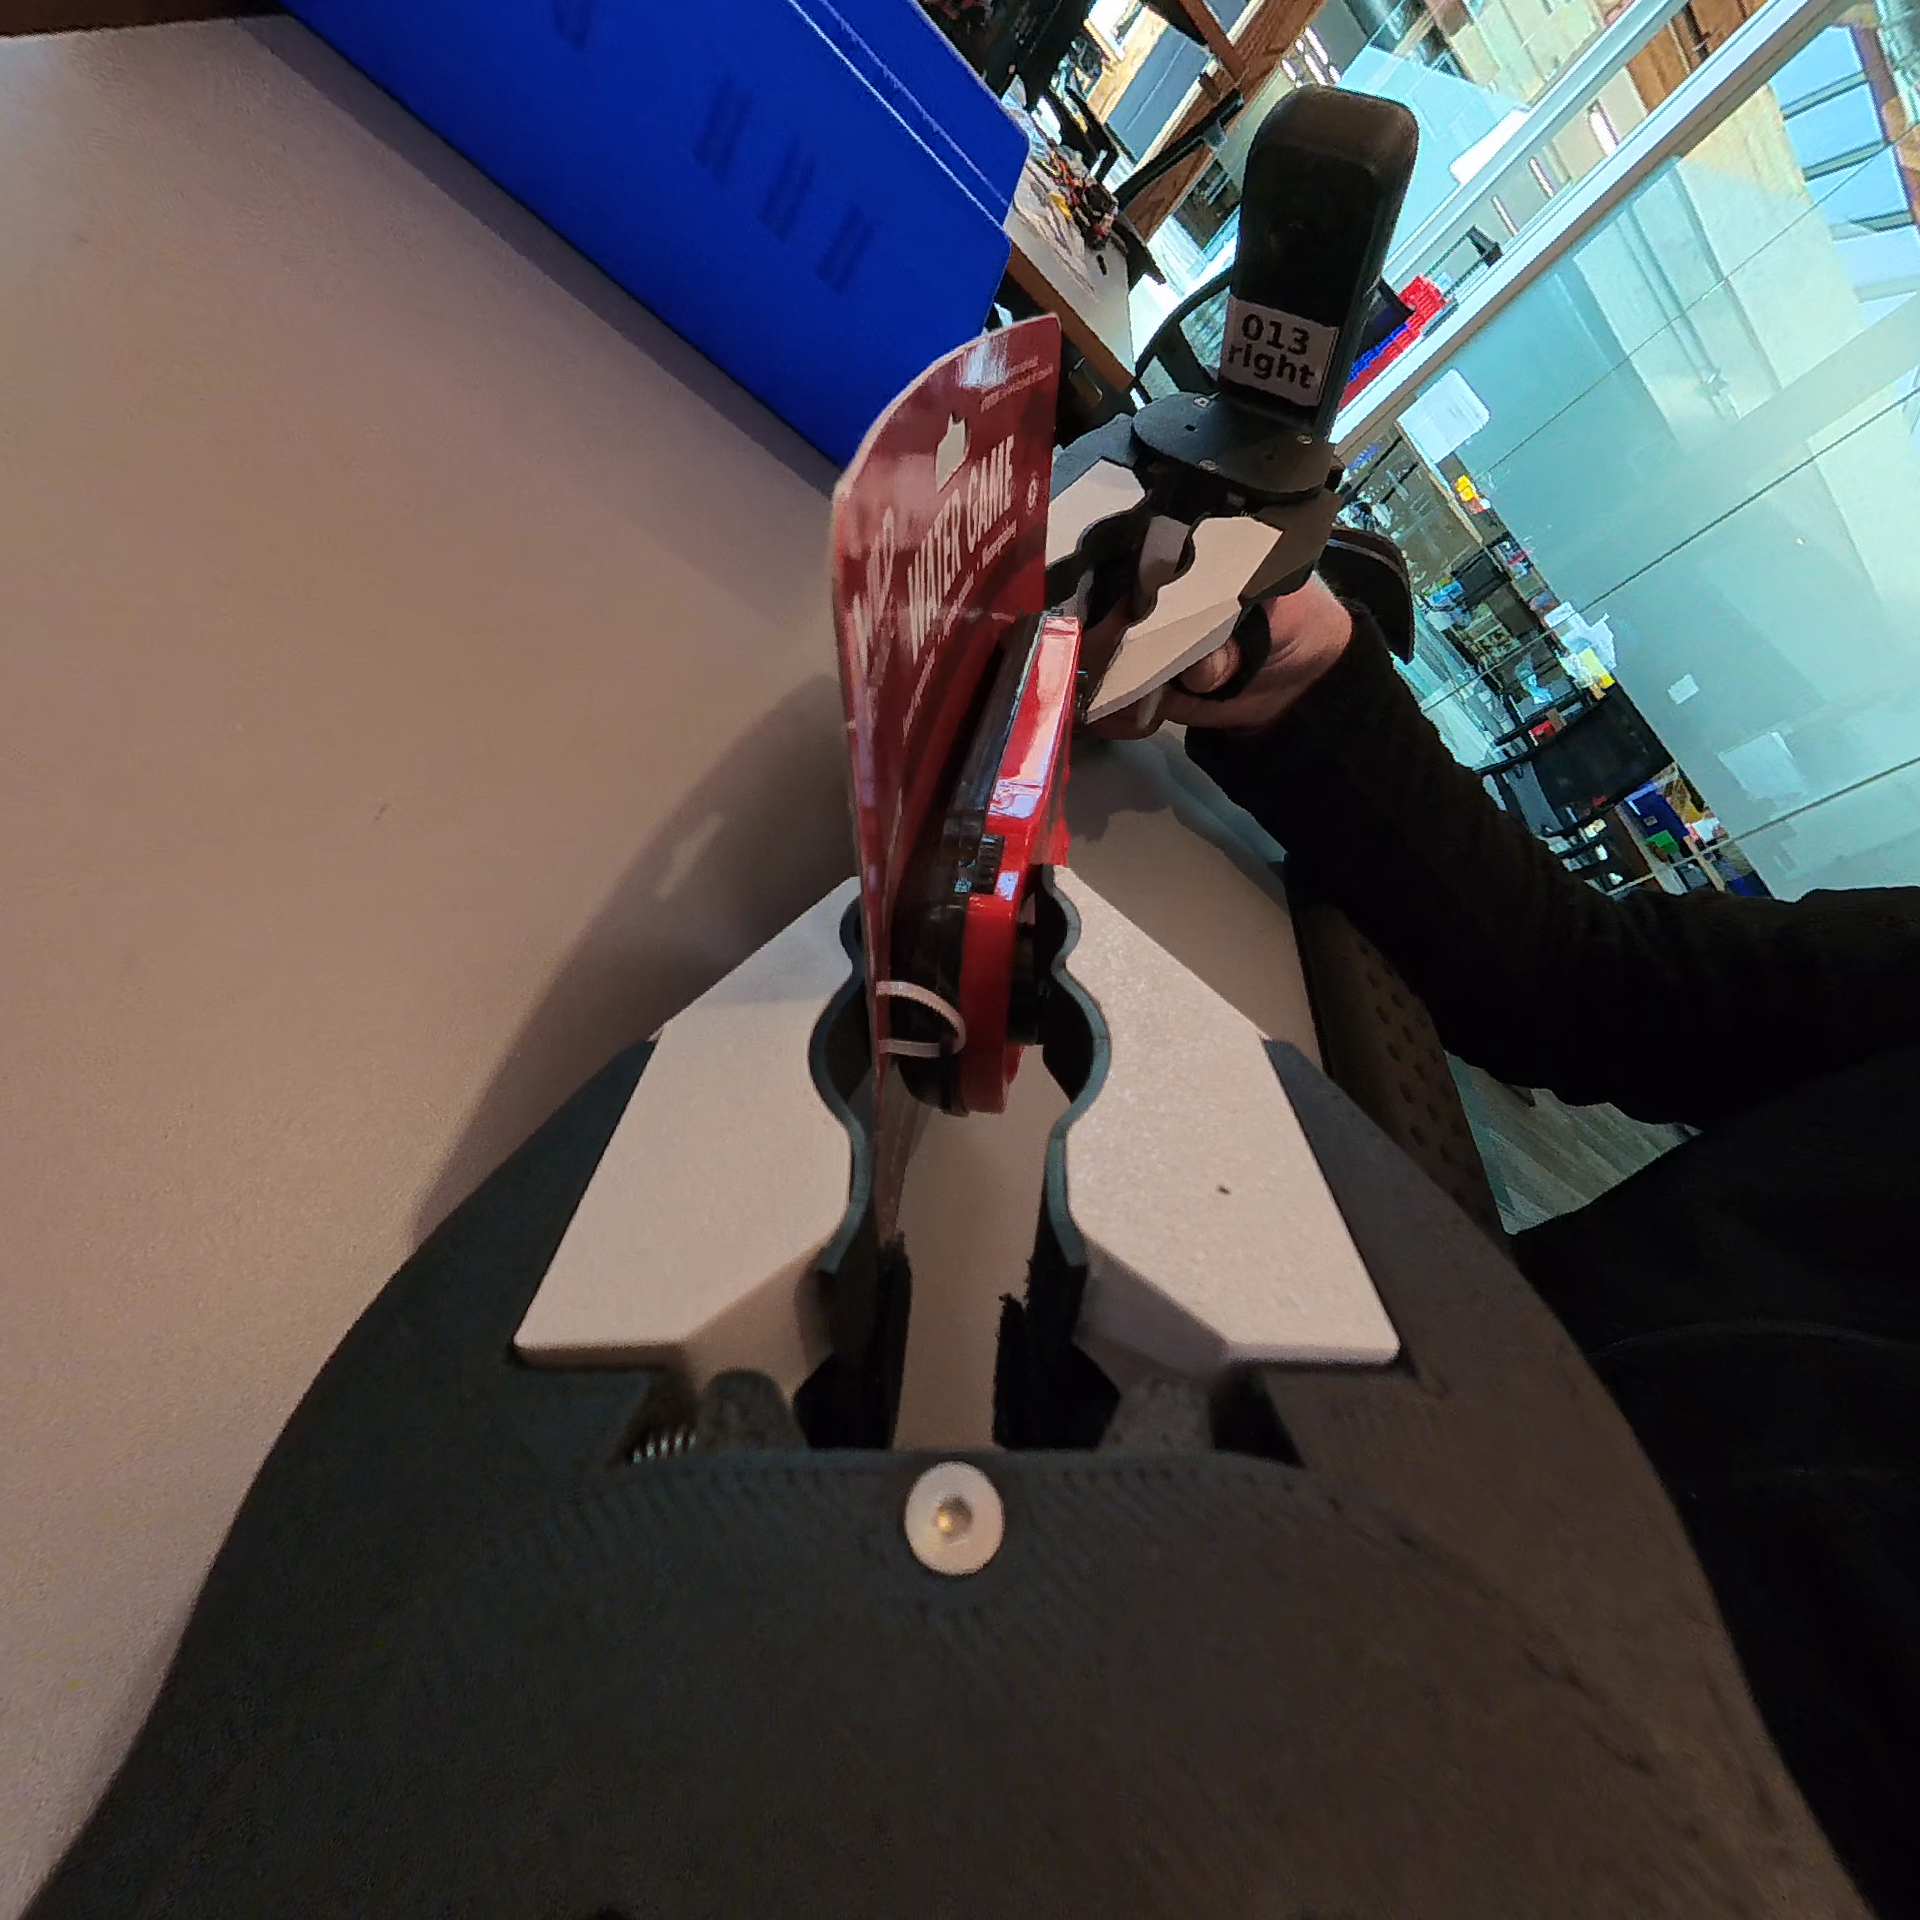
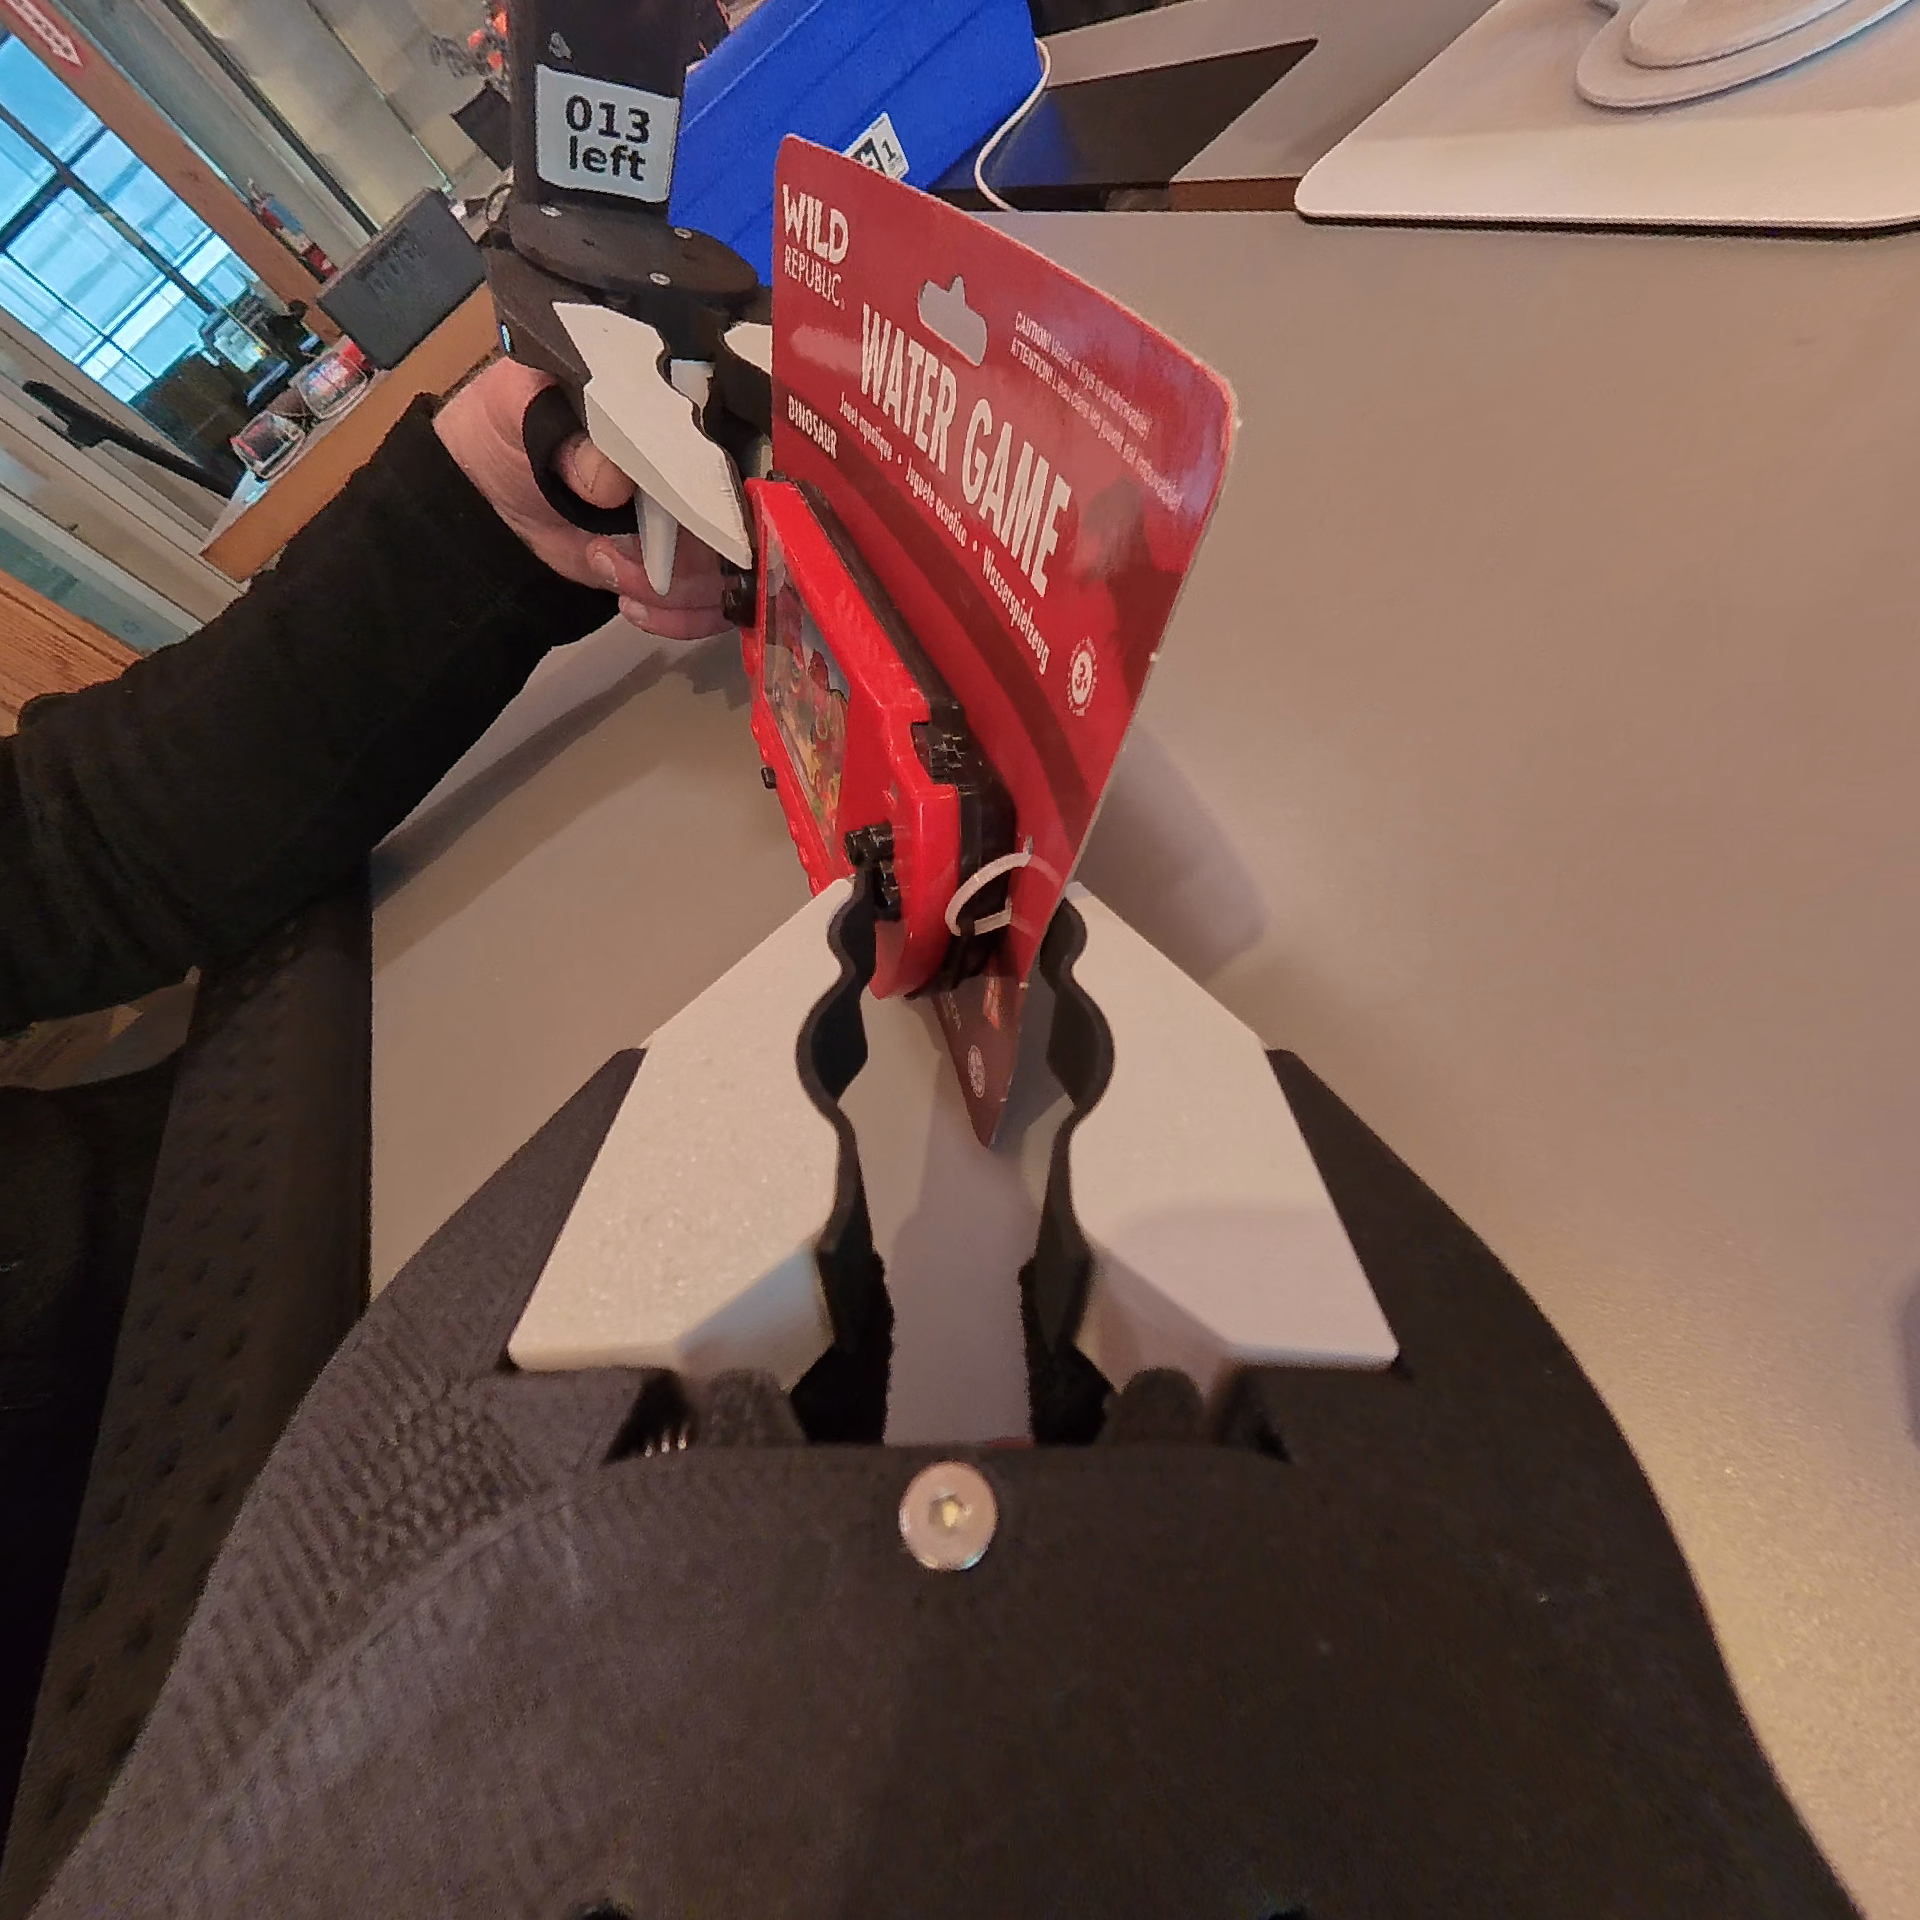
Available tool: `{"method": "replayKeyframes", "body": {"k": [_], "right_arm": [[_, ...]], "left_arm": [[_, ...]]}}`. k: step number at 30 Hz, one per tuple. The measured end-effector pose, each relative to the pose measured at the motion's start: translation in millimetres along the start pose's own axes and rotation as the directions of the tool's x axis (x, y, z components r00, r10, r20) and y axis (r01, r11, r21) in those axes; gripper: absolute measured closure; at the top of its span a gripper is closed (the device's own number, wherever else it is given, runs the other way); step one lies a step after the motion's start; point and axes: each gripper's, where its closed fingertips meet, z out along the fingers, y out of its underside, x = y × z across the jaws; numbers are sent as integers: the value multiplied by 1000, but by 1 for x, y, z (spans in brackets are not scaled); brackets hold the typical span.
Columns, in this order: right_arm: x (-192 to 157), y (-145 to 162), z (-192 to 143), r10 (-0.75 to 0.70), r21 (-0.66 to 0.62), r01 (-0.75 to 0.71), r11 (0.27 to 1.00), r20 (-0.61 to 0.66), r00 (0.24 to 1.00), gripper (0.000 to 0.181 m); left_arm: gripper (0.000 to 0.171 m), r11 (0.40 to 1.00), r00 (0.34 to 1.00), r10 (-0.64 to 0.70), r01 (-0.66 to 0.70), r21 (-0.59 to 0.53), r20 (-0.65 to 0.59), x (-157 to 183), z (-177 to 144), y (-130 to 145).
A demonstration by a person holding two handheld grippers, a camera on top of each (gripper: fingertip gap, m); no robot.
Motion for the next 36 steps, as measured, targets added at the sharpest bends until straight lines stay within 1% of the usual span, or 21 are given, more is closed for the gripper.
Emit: {"method": "replayKeyframes", "body": {"k": [7, 11, 13, 18, 20, 25, 27, 30, 33, 36], "right_arm": [[0, 0, 0, -1, 3, 1, 1000, 1, 1000, 152], [0, -4, 1, 28, 40, -29, 999, 13, 1000, 146], [0, -5, 2, 28, 43, -29, 999, 15, 999, 140], [1, -5, 2, 27, 41, -28, 999, 10, 1000, 142], [1, -7, 0, 6, 49, -6, 999, 3, 1000, 143], [-1, -23, -9, -106, 119, 111, 987, -49, 993, 146], [-3, -30, -14, -151, 143, 161, 977, -75, 986, 147], [-4, -34, -17, -193, 145, 209, 967, -115, 974, 150], [-5, -36, -20, -216, 149, 236, 960, -136, 967, 151], [-6, -37, -20, -229, 148, 249, 957, -139, 963, 150]], "left_arm": [[145, 1000, 1000, 7, -7, 3, 7, 1, -1, -2], [146, 1000, 1000, 14, -13, -13, 25, 4, -3, -5], [146, 1000, 999, 16, -15, -25, 31, 6, -2, -5], [146, 997, 997, 55, -52, -52, 60, 10, 2, -8], [146, 994, 992, 99, -95, -63, 81, 13, 2, -12], [146, 953, 943, 301, -296, -61, 143, 27, 1, -32], [146, 943, 931, 333, -330, -42, 149, 31, 0, -39], [145, 923, 911, 381, -383, -16, 159, 34, 1, -43], [145, 899, 888, 426, -436, 24, 172, 36, 2, -46], [145, 886, 879, 445, -460, 55, 174, 37, 1, -47]]}}
